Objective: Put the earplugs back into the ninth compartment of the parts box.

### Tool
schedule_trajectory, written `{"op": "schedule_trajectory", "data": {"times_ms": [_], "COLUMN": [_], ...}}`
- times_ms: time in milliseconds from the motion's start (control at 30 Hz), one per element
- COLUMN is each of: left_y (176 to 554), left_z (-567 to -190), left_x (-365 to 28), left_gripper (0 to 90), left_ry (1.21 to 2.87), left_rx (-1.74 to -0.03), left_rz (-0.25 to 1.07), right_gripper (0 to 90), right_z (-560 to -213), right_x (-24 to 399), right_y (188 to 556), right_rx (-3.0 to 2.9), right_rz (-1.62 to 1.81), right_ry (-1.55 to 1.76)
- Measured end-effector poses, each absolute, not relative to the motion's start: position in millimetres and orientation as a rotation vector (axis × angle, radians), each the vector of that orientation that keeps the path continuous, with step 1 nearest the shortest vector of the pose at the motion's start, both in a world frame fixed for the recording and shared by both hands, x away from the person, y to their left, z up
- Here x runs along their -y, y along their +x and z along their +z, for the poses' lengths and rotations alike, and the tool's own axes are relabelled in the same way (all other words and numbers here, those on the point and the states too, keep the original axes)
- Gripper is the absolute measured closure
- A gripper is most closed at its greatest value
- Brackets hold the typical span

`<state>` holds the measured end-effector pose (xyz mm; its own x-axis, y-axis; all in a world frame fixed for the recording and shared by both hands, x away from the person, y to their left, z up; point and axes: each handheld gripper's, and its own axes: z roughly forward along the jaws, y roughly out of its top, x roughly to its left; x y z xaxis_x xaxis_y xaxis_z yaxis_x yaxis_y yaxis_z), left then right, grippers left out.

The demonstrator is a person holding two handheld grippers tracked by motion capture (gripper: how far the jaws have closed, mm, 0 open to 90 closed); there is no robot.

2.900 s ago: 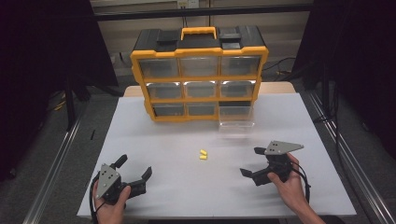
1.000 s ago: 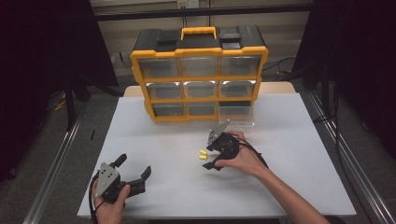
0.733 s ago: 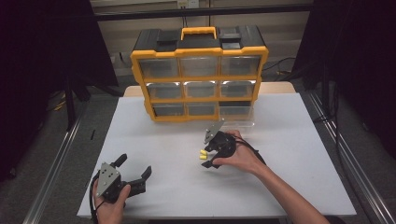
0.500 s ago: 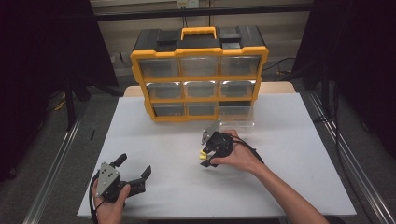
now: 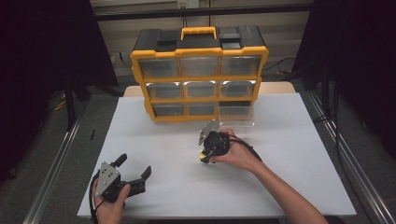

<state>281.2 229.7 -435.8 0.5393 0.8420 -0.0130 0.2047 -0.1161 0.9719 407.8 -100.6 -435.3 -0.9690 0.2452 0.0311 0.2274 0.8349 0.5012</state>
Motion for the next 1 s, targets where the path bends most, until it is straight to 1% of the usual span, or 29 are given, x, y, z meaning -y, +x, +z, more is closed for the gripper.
{"op": "schedule_trajectory", "data": {"times_ms": [167,333,1000], "left_y": [281.4,281.4,281.3], "left_z": [-435.9,-436.3,-436.2], "left_x": [-229.6,-229.1,-229.6], "left_gripper": [3.6,3.6,3.6], "left_ry": [1.632,1.63,1.63], "left_rx": [-0.903,-0.907,-0.906], "left_rz": [0.694,0.687,0.69], "right_gripper": [73.7,79.3,80.6], "right_z": [-437.6,-438.3,-428.9], "right_x": [99.5,99.8,110.8], "right_y": [407.8,408.4,408.4], "right_rx": [-2.971,-2.97,-2.931], "right_rz": [0.783,0.783,0.887], "right_ry": [0.379,0.385,0.409]}}
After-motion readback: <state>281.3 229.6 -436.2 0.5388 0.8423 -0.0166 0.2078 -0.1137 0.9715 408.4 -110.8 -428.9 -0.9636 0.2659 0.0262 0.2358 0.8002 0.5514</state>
